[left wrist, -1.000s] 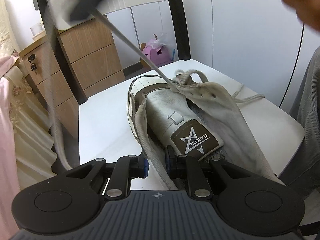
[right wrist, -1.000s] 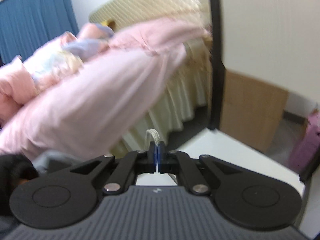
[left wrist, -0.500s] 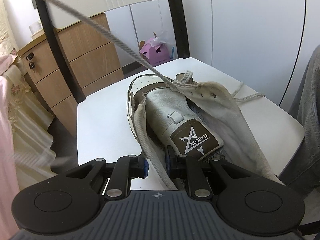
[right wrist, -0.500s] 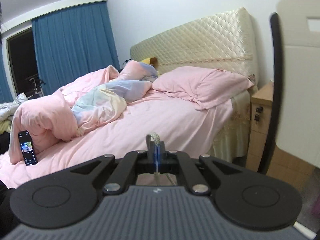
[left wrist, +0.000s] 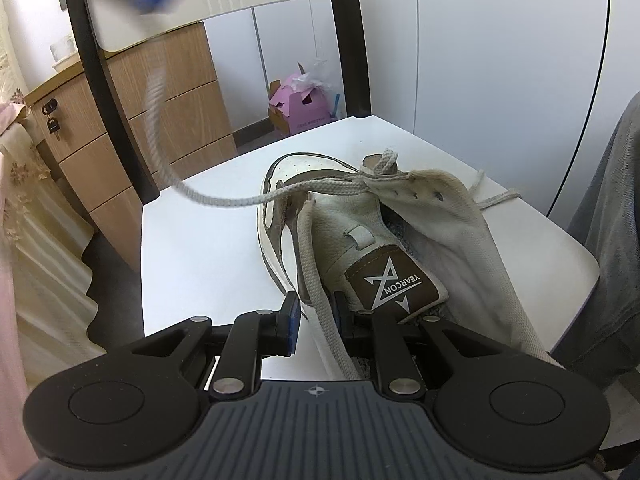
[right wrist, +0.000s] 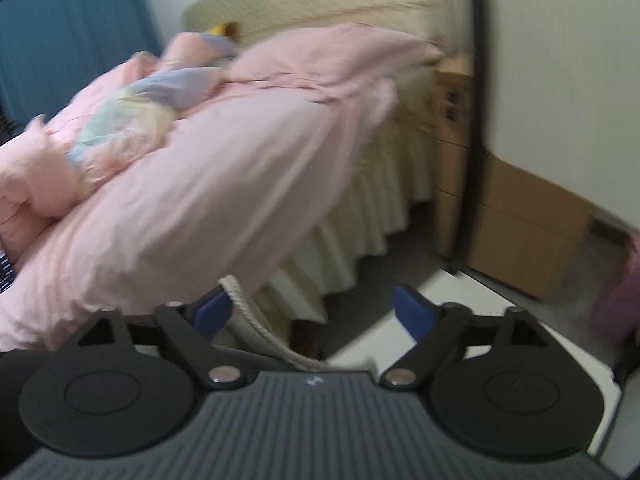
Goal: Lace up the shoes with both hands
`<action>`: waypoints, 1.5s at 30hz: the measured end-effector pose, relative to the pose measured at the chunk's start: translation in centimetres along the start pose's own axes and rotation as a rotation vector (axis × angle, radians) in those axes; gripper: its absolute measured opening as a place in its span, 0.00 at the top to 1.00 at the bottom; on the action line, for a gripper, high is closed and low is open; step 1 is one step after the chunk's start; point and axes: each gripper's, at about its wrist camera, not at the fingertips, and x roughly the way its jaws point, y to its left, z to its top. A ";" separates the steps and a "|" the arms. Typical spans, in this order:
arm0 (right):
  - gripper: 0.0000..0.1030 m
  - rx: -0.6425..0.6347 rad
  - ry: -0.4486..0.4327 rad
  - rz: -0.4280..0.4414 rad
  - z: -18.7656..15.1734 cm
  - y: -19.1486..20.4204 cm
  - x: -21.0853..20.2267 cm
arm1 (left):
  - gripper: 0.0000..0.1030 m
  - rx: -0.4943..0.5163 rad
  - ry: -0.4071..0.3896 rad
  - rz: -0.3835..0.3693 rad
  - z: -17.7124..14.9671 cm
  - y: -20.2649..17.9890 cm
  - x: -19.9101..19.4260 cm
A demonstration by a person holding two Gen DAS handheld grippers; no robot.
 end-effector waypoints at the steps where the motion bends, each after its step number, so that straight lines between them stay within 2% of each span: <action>1: 0.11 0.065 0.010 -0.005 -0.7 -1.3 0.0 | 0.83 -0.002 -0.001 0.000 0.0 0.0 0.0; 5: 0.06 0.319 0.050 -0.027 -3.8 -6.5 0.3 | 0.83 -0.008 -0.004 -0.003 -0.1 0.1 0.0; 11: 0.00 0.597 -0.002 -0.104 -9.0 -11.8 0.1 | 0.81 -0.008 -0.009 -0.002 -0.2 0.1 0.0; 15: 0.00 0.787 -0.053 -0.070 -11.4 -13.5 -0.8 | 0.80 -0.007 -0.014 -0.005 -0.3 0.2 -0.1; 19: 0.00 0.917 -0.071 0.013 -12.8 -14.0 -0.6 | 0.80 0.002 -0.013 -0.014 -0.2 0.3 -0.1; 22: 0.00 1.002 -0.055 0.035 -13.9 -14.5 0.2 | 0.80 0.008 -0.012 -0.014 -0.1 0.3 0.0; 24: 0.00 1.039 -0.061 0.096 -14.2 -14.8 0.6 | 0.80 0.010 -0.011 -0.012 -0.1 0.2 0.1; 26: 0.00 1.019 -0.088 0.160 -13.8 -14.5 0.7 | 0.80 0.011 -0.010 -0.009 0.0 0.2 0.1; 33: 0.00 0.868 -0.113 0.149 -12.0 -12.7 0.3 | 0.80 0.009 -0.010 -0.007 -0.1 0.2 0.2; 37: 0.00 0.840 -0.143 0.258 -11.4 -12.0 0.9 | 0.80 0.009 -0.010 -0.008 -0.1 0.2 0.3; 40: 0.00 0.791 -0.120 0.242 -10.7 -11.5 1.4 | 0.80 0.009 -0.010 -0.008 -0.1 0.2 0.2; 42: 0.00 0.745 -0.147 0.231 -9.9 -11.1 1.2 | 0.80 0.007 -0.011 -0.008 -0.1 0.2 0.2; 45: 0.00 0.488 -0.144 0.072 -7.5 -9.1 0.1 | 0.80 0.003 -0.013 -0.010 -0.1 0.3 0.2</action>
